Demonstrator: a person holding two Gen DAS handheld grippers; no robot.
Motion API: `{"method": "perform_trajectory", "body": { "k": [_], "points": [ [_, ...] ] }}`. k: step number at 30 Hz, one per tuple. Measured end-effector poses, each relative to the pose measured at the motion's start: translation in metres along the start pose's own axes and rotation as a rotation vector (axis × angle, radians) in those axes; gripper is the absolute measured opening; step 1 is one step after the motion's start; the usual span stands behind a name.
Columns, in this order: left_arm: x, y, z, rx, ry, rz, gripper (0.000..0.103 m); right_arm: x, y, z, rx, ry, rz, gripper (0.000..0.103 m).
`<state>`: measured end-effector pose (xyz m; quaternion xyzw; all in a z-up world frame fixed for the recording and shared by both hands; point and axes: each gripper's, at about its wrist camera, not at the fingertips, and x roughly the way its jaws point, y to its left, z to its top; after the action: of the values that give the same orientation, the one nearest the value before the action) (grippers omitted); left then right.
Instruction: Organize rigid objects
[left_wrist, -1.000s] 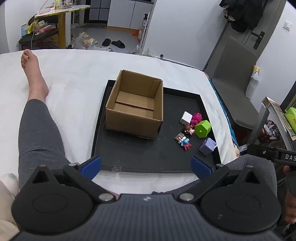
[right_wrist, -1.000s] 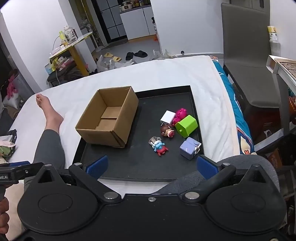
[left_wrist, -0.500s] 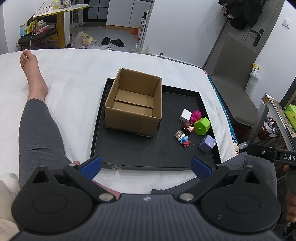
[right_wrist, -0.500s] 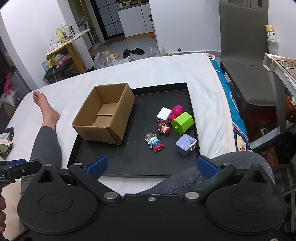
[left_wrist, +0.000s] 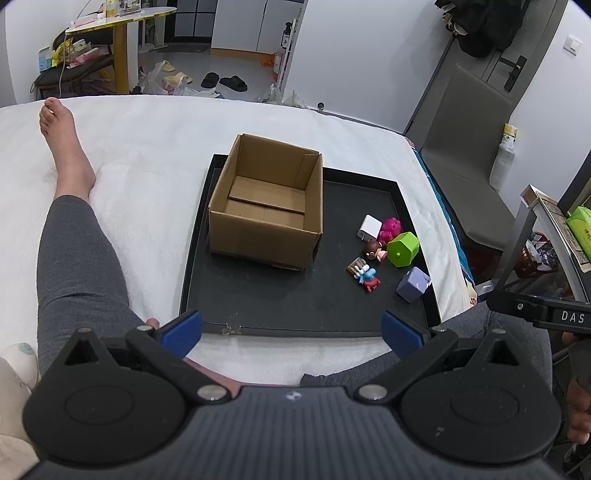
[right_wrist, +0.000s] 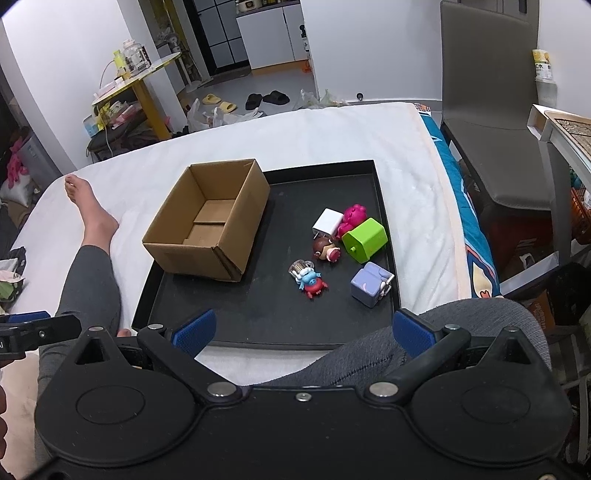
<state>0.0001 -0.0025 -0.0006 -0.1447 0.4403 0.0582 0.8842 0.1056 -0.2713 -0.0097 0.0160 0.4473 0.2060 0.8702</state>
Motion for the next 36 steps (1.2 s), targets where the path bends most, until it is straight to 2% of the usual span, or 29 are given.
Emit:
{"method": "perform_trajectory", "body": {
  "k": [36],
  "points": [
    [0.0011, -0.0042, -0.0006, 0.014, 0.005, -0.009, 0.102, -0.0021, -0.0065, -0.0014, 0.013, 0.003, 0.003, 0.103]
  ]
}}
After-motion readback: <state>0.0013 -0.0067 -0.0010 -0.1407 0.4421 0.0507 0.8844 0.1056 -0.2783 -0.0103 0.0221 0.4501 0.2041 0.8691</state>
